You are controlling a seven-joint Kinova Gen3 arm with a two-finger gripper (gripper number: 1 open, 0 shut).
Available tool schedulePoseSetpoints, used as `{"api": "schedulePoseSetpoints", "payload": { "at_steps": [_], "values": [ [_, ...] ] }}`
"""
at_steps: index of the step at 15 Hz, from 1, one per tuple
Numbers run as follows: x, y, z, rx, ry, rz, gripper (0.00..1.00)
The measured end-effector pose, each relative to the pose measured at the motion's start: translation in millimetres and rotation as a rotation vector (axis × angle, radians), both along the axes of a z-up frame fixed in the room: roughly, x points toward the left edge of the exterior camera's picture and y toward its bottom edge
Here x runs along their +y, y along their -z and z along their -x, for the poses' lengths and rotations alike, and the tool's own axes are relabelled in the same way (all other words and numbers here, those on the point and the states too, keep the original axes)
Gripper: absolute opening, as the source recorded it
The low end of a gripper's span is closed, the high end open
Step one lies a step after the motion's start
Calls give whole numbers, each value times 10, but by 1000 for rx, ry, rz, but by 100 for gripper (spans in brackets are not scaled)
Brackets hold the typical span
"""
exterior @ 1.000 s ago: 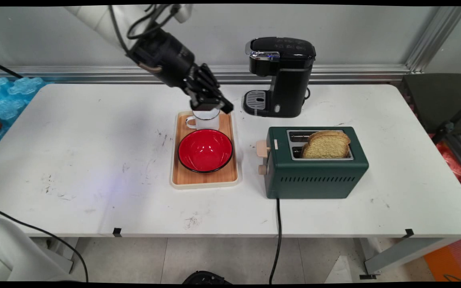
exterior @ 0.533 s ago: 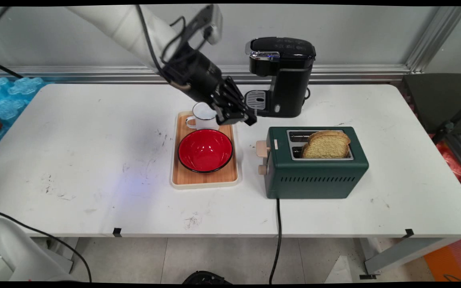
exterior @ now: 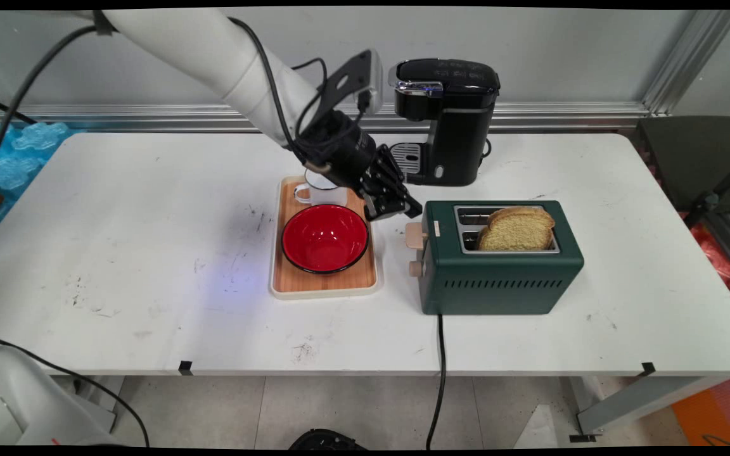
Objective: Press the toaster switch
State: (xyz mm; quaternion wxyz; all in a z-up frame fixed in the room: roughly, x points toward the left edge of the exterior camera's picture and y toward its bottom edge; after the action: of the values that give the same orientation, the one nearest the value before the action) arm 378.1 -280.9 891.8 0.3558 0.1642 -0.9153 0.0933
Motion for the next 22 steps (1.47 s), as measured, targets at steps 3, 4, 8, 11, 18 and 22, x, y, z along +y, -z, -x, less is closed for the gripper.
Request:
{"api": "schedulePoseSetpoints", "payload": {
  "at_steps": [3, 4, 8, 11, 18, 22],
  "values": [
    [-12, 122, 43, -21, 1, -5, 0],
    [-14, 153, 54, -26, 1, -7, 0],
    [-26, 267, 111, -39, 3, -16, 0],
    [-32, 339, 149, -44, 3, -23, 0],
    [-17, 496, 185, -59, 1, -47, 0],
    [-13, 585, 190, -67, 1, -59, 0]
  ]
}}
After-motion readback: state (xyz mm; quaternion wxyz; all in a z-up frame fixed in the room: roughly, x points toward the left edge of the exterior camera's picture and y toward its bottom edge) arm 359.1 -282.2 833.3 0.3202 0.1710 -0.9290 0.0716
